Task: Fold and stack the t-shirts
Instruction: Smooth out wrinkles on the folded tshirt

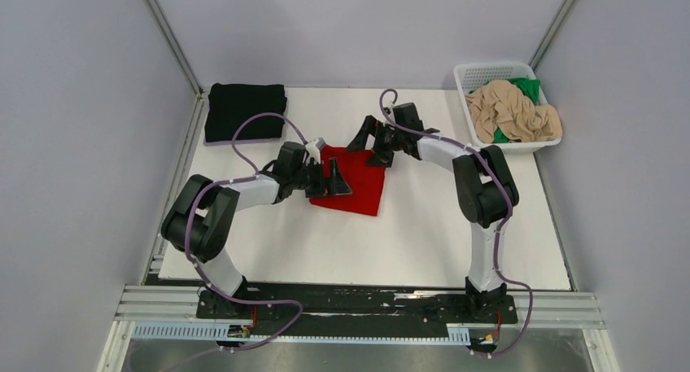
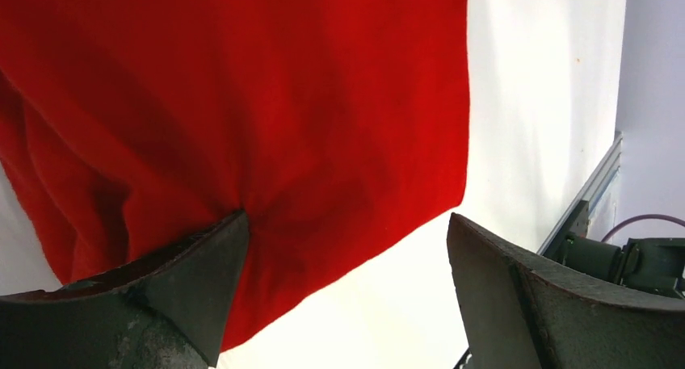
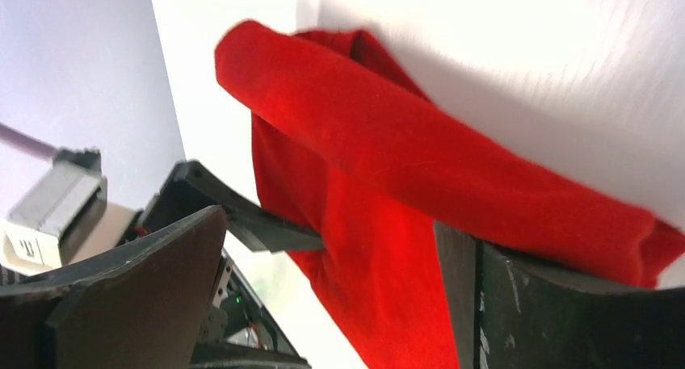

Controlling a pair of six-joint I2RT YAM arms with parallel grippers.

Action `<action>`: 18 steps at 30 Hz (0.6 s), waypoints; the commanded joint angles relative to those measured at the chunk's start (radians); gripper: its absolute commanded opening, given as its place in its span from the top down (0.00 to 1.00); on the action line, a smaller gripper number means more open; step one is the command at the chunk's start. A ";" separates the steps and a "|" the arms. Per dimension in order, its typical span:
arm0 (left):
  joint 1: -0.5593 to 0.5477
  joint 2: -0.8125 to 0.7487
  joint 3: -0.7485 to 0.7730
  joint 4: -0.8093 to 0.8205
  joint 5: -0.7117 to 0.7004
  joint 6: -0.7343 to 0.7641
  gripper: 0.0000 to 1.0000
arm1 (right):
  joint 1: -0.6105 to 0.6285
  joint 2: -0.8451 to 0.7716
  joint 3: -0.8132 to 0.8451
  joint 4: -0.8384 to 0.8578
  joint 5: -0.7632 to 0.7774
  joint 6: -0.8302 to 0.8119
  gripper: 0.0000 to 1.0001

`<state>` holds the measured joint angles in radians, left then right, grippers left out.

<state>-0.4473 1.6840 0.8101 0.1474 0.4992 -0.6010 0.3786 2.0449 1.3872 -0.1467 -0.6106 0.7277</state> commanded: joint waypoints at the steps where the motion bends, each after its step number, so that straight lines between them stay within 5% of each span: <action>1: 0.004 0.021 -0.024 0.047 0.001 0.033 0.00 | -0.034 0.025 0.075 0.093 0.074 0.076 0.00; 11: 0.002 -0.028 -0.067 -0.024 -0.073 0.072 0.00 | -0.074 0.155 0.078 0.095 0.068 0.171 0.00; 18: 0.002 -0.103 -0.009 -0.062 -0.056 0.058 0.00 | -0.080 0.064 0.108 0.052 0.057 0.058 0.00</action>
<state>-0.4492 1.6547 0.7731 0.1833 0.4736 -0.5606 0.2951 2.1719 1.4551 -0.0643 -0.5770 0.8749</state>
